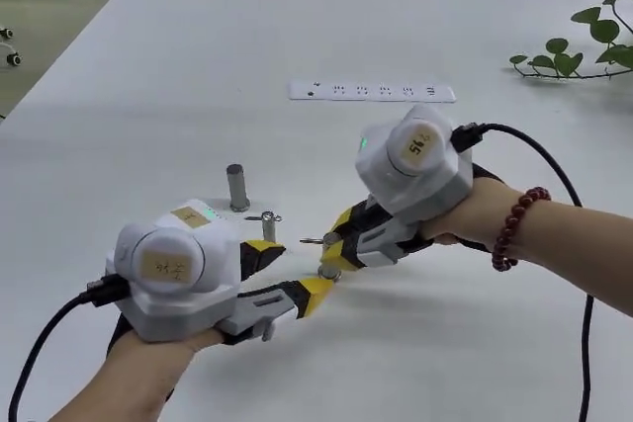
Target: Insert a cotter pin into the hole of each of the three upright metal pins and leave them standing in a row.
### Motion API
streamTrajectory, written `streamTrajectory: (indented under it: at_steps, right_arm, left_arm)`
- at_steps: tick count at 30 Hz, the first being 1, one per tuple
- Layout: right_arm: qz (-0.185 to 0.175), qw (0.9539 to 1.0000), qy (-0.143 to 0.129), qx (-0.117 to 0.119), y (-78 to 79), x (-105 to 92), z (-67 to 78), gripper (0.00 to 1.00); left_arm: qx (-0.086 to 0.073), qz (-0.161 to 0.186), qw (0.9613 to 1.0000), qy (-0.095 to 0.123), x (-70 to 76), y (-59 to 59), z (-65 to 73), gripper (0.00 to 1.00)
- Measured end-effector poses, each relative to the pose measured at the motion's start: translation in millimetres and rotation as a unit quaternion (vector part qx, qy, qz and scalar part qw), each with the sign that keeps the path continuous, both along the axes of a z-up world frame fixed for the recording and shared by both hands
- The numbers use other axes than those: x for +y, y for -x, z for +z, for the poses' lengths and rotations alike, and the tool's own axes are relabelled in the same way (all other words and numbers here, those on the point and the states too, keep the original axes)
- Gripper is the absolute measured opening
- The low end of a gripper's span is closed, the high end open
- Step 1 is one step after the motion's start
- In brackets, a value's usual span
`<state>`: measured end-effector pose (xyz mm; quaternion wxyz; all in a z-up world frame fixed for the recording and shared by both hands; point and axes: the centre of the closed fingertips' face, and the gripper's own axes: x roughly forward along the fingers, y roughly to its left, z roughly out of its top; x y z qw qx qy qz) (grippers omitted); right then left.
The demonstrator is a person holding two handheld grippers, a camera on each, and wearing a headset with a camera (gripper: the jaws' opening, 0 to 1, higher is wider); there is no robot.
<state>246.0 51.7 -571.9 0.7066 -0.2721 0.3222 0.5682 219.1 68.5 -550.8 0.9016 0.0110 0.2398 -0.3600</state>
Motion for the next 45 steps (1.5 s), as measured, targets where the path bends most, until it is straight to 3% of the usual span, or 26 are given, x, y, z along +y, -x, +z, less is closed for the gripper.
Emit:
streamTrajectory:
  at_steps: [12,22,27,41,45]
  right_arm:
    - [0.005,1.0,-0.005,0.005,1.1,0.8,0.4,0.08]
    - [0.015,0.9998,-0.009,0.01,3.5,-0.1,0.6,0.08]
    - [0.017,0.9997,-0.013,0.011,3.7,-1.2,1.7,0.08]
    - [0.019,0.9998,-0.001,0.003,-9.7,-2.2,4.4,0.08]
    - [0.019,0.9998,0.001,0.0,-15.3,-2.1,4.6,0.08]
  left_arm:
    - [-0.014,0.012,0.9998,0.012,11.2,8.2,18.8,0.47]
    - [-0.018,0.019,0.9996,0.009,21.4,11.3,24.9,0.55]
    - [-0.032,0.019,0.9993,0.006,24.6,11.7,28.6,0.63]
    - [-0.042,0.011,0.999,0.014,25.7,13.5,33.4,0.76]
    - [-0.043,0.011,0.999,0.007,27.0,12.6,31.5,0.8]
